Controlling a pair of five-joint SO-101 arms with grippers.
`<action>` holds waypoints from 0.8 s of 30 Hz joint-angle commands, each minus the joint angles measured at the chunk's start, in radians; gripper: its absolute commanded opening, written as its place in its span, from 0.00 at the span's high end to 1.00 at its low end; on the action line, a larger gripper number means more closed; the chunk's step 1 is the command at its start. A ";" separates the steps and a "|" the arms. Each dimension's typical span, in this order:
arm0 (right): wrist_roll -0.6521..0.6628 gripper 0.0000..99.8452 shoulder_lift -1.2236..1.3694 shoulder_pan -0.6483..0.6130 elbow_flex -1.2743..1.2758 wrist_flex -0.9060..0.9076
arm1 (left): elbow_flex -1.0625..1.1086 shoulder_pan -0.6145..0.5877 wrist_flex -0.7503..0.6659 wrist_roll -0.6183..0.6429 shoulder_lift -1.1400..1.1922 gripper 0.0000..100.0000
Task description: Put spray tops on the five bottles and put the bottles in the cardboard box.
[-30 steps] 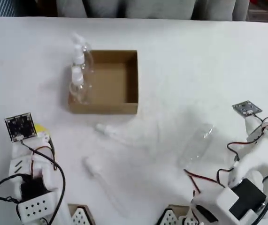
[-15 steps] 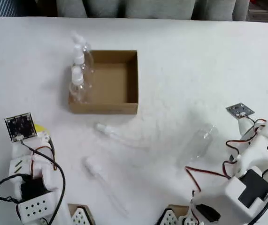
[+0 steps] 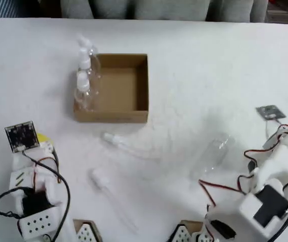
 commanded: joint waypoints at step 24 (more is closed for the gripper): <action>-0.623 0.98 -0.148 -0.435 0.313 -0.166 | -0.347 0.634 0.224 0.072 0.182 0.95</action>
